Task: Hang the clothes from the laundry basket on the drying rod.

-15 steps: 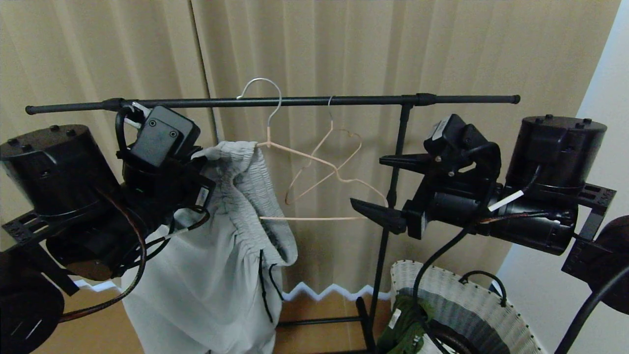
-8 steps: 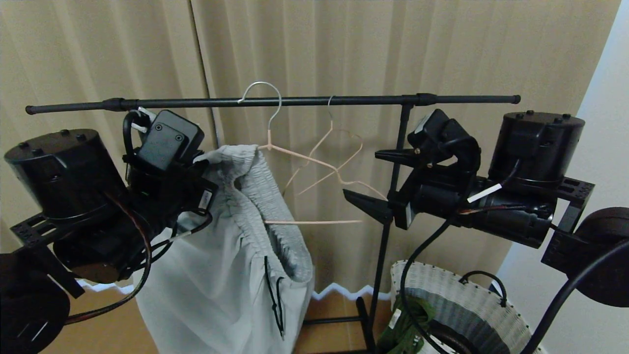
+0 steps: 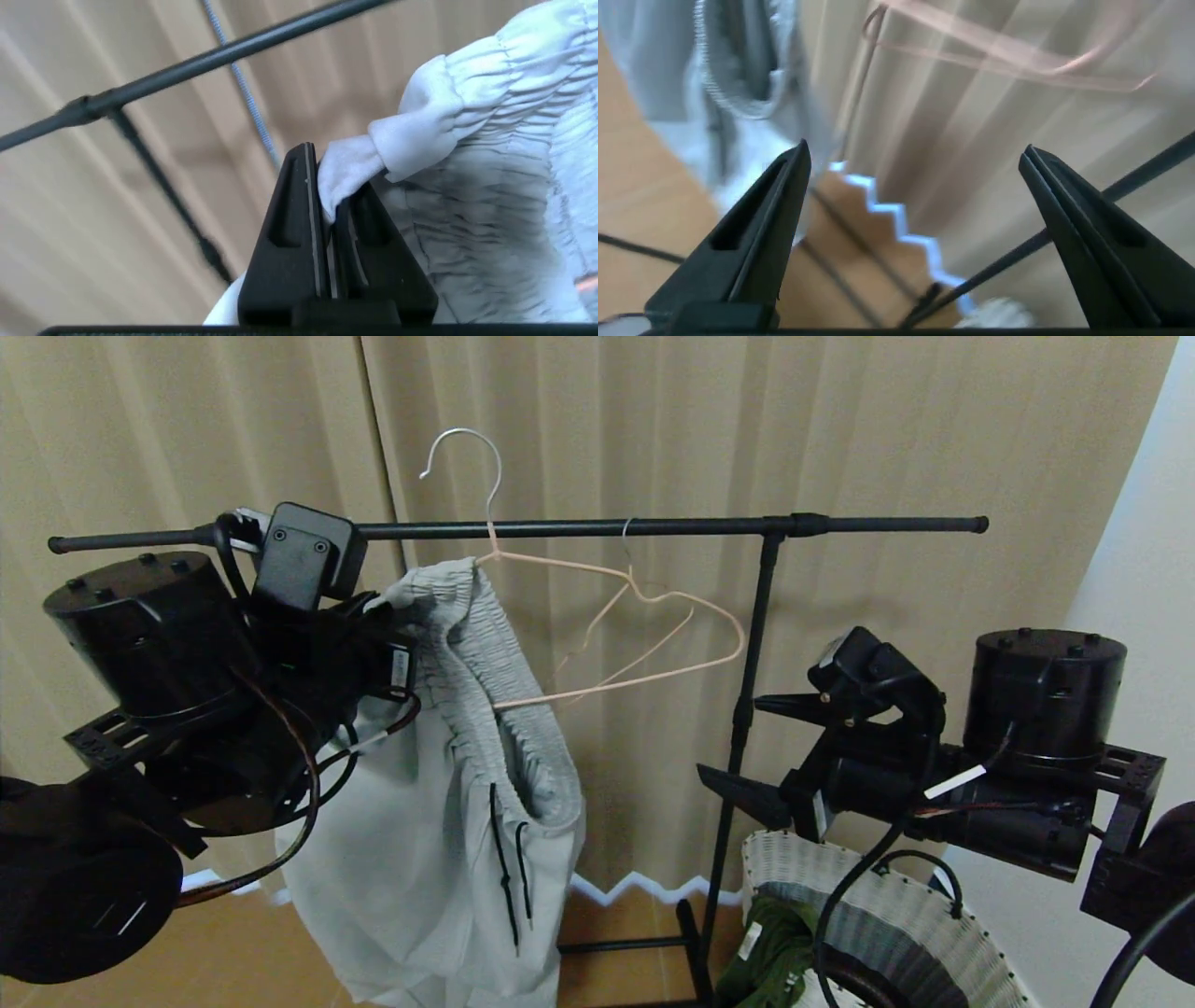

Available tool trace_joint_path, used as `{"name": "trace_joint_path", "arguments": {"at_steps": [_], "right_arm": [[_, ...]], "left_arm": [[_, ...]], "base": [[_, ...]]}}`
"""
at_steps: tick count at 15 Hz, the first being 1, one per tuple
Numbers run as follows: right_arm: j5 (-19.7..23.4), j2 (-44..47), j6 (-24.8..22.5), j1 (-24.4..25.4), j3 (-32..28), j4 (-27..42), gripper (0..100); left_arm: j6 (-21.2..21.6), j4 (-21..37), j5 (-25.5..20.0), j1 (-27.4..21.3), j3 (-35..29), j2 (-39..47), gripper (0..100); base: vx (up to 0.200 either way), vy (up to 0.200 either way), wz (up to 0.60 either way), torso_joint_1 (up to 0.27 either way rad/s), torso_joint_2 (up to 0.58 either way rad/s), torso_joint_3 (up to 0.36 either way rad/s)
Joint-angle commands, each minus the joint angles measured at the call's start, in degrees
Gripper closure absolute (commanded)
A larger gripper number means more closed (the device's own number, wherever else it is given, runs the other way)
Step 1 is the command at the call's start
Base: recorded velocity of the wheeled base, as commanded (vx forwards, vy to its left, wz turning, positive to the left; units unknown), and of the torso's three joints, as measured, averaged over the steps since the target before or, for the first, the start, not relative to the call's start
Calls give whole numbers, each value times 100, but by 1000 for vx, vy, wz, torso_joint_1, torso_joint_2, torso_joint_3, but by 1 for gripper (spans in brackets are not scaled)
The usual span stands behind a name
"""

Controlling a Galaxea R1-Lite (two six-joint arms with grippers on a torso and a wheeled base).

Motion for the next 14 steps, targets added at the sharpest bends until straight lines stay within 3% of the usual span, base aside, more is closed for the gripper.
{"name": "trace_joint_path", "arguments": {"at_steps": [1, 4, 6, 14], "right_arm": [[-106, 217, 397, 258, -21, -2, 0], [-678, 683, 995, 662, -390, -11, 0], [-818, 1052, 1126, 776, -671, -152, 0], [-985, 1676, 1214, 996, -1005, -459, 0]], "left_arm": [[-35, -7, -8, -95, -123, 44, 100], [-43, -7, -8, -245, -316, 62, 100], [-43, -7, -8, -315, -387, 88, 100], [-43, -7, 1, -350, -431, 97, 100]], "base": [[0, 0, 0, 0, 0, 0], [0, 0, 0, 0, 0, 0], [0, 0, 0, 0, 0, 0], [0, 0, 0, 0, 0, 0]]}}
